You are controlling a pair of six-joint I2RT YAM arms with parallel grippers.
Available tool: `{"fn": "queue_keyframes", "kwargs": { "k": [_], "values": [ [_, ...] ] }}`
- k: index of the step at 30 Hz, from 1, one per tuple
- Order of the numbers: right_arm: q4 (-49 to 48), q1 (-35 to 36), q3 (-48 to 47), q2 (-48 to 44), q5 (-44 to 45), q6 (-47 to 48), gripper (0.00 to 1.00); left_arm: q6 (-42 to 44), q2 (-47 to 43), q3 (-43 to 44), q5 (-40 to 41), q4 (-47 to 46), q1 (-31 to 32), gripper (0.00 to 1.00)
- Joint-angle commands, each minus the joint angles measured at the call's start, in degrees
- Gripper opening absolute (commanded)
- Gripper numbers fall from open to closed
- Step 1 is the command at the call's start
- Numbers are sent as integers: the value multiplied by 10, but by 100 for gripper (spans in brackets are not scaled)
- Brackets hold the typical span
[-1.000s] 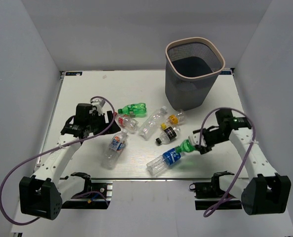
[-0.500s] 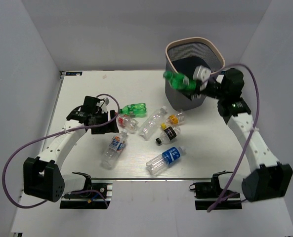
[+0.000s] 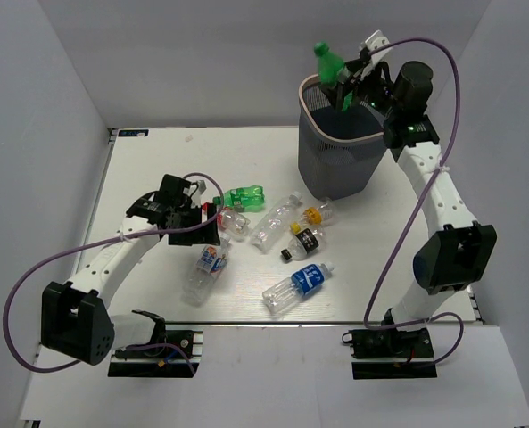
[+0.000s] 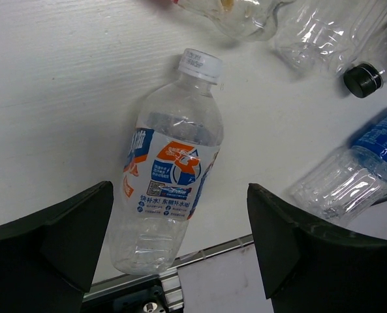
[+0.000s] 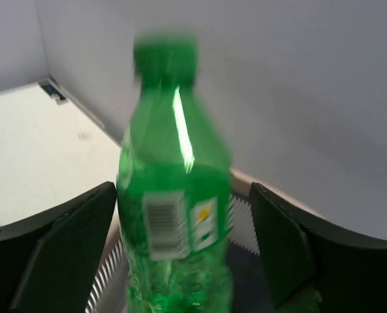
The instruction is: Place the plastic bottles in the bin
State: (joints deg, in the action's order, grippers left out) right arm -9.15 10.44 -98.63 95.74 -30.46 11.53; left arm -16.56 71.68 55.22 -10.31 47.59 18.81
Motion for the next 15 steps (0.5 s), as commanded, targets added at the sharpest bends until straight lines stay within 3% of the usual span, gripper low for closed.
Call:
{"fn": "queue_keyframes", "kwargs": {
  "k": [1, 8, 10, 11, 12, 13, 15],
  "values": [
    [76, -10, -25, 9, 20, -16, 90, 0, -13, 1, 5, -12, 14, 93],
    [70, -27, 7, -34, 13, -33, 90, -5, 22, -5, 30, -17, 47, 100],
    [61, -37, 36, -57, -39, -38, 82, -10, 33, -5, 51, -17, 54, 100],
    [55, -38, 48, -79, -59, -41, 74, -10, 40, -5, 58, -17, 62, 100],
    [30, -42, 62, -91, -79, -42, 37, -16, 52, -5, 64, -17, 62, 100],
    [20, -44, 112, -116, -126, -43, 20, -16, 58, 1, 71, -17, 70, 100],
    [11, -45, 140, -151, -215, -34, 7, -30, 72, 1, 91, -17, 79, 100]
  ]
}}
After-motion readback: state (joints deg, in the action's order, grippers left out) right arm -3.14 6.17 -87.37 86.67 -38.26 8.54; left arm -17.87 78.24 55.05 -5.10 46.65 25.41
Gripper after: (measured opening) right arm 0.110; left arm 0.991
